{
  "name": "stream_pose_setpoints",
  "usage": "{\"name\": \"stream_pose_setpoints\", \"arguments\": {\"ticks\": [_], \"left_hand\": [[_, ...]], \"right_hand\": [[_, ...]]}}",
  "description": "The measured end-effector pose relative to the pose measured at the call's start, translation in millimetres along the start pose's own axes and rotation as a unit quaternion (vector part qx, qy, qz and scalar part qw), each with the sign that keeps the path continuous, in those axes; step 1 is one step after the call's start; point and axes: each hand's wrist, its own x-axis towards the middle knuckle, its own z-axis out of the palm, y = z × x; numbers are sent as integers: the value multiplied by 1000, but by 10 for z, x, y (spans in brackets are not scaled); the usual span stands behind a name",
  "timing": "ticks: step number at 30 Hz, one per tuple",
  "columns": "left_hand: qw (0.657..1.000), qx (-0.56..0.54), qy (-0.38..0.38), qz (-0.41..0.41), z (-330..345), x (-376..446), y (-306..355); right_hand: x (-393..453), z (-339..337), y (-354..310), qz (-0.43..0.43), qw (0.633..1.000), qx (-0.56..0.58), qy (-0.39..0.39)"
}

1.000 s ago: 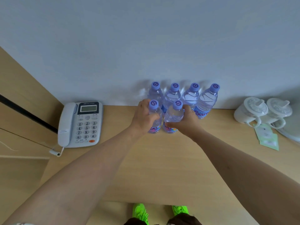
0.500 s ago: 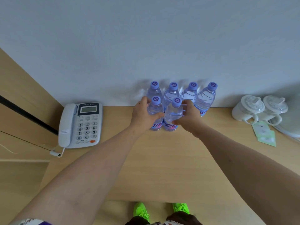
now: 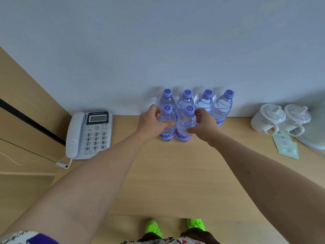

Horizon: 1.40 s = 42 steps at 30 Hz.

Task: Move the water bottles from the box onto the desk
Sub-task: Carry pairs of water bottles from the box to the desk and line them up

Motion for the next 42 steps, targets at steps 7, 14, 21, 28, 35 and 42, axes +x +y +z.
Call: {"name": "stream_pose_setpoints", "arguments": {"ticks": [7, 14, 21, 28, 35, 42], "left_hand": [[1000, 7, 17, -18, 11, -8, 61], [999, 35, 10, -13, 147, -23, 83], [997, 36, -49, 40, 34, -3, 13], [998, 38, 6, 51, 3, -18, 6], [998, 49, 33, 18, -13, -33, 38], [998, 54, 41, 8, -17, -80, 68]], "right_hand": [[-5, -14, -30, -8, 1000, 20, 0], [17, -83, 19, -3, 1000, 8, -10], [-33, -57, -38, -24, 1000, 5, 18], [-35, -41, -84, -28, 1000, 5, 6], [-34, -46, -94, -33, 999, -2, -16], [-43, -57, -106, -39, 999, -1, -24]]}}
